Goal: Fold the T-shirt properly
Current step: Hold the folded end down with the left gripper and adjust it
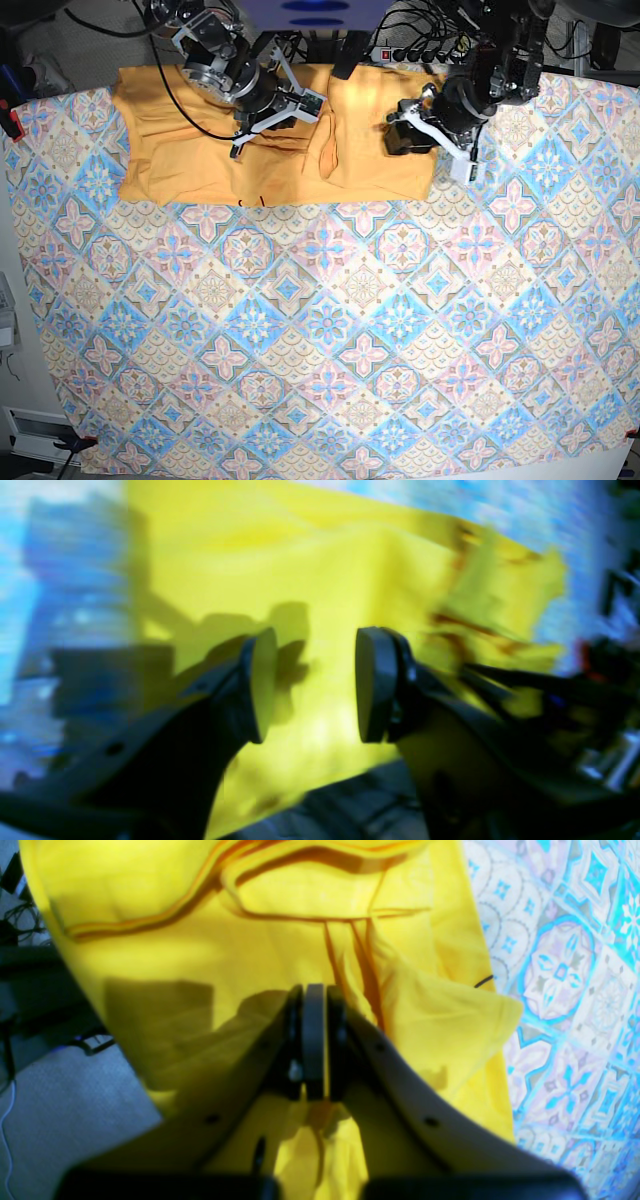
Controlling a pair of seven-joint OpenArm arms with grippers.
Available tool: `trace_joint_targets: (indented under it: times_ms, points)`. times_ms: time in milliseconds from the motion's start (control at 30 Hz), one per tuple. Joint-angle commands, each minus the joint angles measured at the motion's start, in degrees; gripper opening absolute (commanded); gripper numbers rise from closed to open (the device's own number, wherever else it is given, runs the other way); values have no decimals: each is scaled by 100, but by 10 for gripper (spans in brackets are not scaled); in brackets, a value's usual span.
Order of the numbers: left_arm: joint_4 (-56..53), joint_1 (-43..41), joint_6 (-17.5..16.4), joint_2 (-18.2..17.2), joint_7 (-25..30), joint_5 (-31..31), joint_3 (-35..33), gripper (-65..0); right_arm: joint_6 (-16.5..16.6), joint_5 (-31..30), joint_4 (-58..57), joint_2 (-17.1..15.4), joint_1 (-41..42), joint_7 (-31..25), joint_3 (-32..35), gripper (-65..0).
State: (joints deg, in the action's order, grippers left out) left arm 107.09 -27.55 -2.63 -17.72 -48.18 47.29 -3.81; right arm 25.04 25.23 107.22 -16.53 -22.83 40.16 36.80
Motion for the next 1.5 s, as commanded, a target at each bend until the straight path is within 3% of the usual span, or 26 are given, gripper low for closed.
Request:
trace_joint_targets:
  times_ms: [0, 300, 467, 667, 1467]
  points:
    - [118, -36, -49, -88, 76, 67, 87, -392, -38, -5, 96, -4, 19, -91, -9, -643]
    - [100, -274, -75, -176, 49, 58, 781, -383, -38, -5, 96, -4, 19, -91, -9, -643]
    - [82, -124, -75, -264, -461, 32, 887, -383, -38, -5, 96, -4, 19, -91, -9, -643]
    - [-419, 25, -40, -255, -549, 58, 1089, -383, -38, -5, 96, -4, 19, -91, -9, -643]
    - [-797, 272, -84, -18, -540, 23, 535, -384, -38, -5, 96, -4, 90, -91, -9, -643]
